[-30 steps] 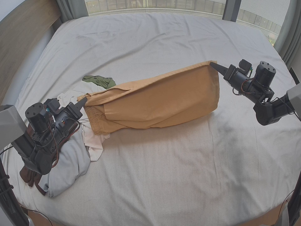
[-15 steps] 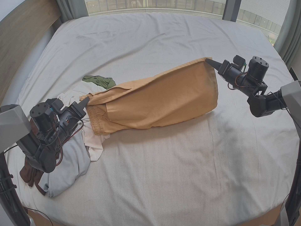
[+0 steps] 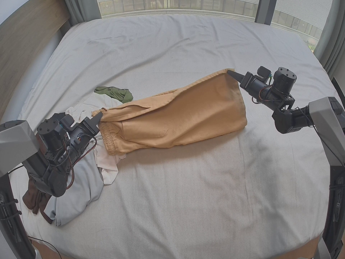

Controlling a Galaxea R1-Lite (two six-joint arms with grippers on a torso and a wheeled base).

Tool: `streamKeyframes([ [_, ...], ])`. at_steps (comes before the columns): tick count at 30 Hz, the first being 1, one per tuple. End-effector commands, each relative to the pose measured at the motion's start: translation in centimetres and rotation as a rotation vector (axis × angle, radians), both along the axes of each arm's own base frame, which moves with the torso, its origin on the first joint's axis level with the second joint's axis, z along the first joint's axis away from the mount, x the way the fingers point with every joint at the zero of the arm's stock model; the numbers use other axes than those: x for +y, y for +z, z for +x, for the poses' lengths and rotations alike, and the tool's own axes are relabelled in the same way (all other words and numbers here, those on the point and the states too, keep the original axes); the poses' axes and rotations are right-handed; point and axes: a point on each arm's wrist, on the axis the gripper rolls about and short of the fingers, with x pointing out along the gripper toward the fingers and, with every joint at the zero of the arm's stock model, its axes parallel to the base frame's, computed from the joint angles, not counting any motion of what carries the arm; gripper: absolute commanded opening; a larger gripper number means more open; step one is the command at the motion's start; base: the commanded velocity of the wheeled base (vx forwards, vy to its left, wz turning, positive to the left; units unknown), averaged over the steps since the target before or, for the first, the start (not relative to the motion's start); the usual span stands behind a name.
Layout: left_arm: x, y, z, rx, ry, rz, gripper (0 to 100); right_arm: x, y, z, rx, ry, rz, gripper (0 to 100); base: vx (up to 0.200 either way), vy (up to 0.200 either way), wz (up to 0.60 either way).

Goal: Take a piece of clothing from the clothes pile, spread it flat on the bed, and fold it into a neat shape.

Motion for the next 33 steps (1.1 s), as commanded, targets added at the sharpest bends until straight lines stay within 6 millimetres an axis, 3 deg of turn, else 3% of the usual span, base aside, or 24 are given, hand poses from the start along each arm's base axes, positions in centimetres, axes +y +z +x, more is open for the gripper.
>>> streamKeyframes([
  [1,0.1,-0.3,0.2,0.008,-0.001,0.000,0,0.6,-1.1,1.1,-0.003,0.008,-0.001,0,0.000,0.000,0.00],
  [3,0.0,-0.6,0.3,0.013,0.001,0.001,0,0.8,-0.9,1.6,-0.009,0.011,0.000,0,0.000,0.000,0.00],
  [4,0.0,-0.6,0.4,0.011,0.002,0.000,100,0.8,-0.7,1.7,-0.014,0.011,0.001,0,0.000,0.000,0.00],
  [5,0.1,-0.4,1.0,-0.001,0.008,-0.015,100,1.0,-0.3,2.3,-0.035,0.010,0.007,100,0.000,0.000,0.00],
  [7,0.5,-0.1,2.0,-0.025,0.068,-0.063,100,1.1,-0.2,3.3,-0.070,0.008,0.013,100,0.000,0.000,0.00],
  [14,1.9,0.5,3.6,-0.075,0.186,-0.089,100,1.2,0.2,3.4,-0.073,-0.032,0.026,100,0.000,0.000,0.00],
  [25,2.0,1.1,2.9,-0.078,0.179,-0.091,100,0.8,-1.0,1.6,0.004,-0.067,-0.028,100,0.000,0.000,0.00],
  [33,1.1,1.8,0.5,-0.052,0.092,-0.078,100,0.1,-1.2,-1.9,0.116,-0.109,-0.044,100,0.000,0.000,0.00],
])
